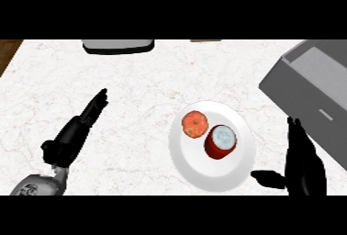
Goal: Pick the can from the plate and place it in the cardboard box
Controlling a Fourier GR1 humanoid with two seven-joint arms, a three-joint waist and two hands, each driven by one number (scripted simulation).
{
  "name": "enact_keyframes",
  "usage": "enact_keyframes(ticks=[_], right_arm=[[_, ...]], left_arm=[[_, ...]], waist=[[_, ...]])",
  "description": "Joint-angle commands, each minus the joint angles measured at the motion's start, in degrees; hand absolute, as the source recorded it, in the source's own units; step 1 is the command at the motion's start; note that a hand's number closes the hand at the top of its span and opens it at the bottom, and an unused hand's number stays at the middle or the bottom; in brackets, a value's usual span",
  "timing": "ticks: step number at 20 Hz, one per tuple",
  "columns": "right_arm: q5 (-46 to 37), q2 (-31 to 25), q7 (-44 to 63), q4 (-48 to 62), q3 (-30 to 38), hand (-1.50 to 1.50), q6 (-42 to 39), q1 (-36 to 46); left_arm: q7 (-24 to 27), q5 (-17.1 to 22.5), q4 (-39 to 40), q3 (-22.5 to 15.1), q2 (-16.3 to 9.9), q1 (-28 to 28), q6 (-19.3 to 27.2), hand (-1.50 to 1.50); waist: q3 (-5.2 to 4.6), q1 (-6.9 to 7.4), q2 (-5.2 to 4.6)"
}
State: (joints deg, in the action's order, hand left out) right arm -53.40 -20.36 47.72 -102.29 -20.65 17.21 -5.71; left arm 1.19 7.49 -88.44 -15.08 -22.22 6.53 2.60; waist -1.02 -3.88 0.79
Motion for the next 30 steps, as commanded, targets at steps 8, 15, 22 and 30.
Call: enact_keyframes(ticks=[8,15,22,30], right_arm=[[-17.9,20.0,35.4,-11.1,-14.6,-1.50,-22.1,7.7],[-17.2,20.3,37.4,-7.7,-12.3,-1.50,-23.0,13.2],[-13.9,20.3,37.5,-2.2,-9.1,-1.50,-21.3,11.9],[-15.1,20.3,37.5,1.4,-9.7,-1.50,-20.2,14.7]], left_arm=[[-4.8,-1.7,-0.3,-3.0,3.7,5.2,1.0,0.00],[-4.6,-2.3,2.8,-3.2,4.7,7.8,-0.4,0.00],[-3.6,-2.0,1.0,-2.0,4.1,6.0,-1.0,0.00],[-6.7,-2.1,0.8,-0.7,5.3,8.5,-0.9,0.00]], waist=[[0.71,3.54,-0.43],[0.83,3.84,-1.00],[0.94,4.50,-0.89],[0.99,4.26,-0.79]])
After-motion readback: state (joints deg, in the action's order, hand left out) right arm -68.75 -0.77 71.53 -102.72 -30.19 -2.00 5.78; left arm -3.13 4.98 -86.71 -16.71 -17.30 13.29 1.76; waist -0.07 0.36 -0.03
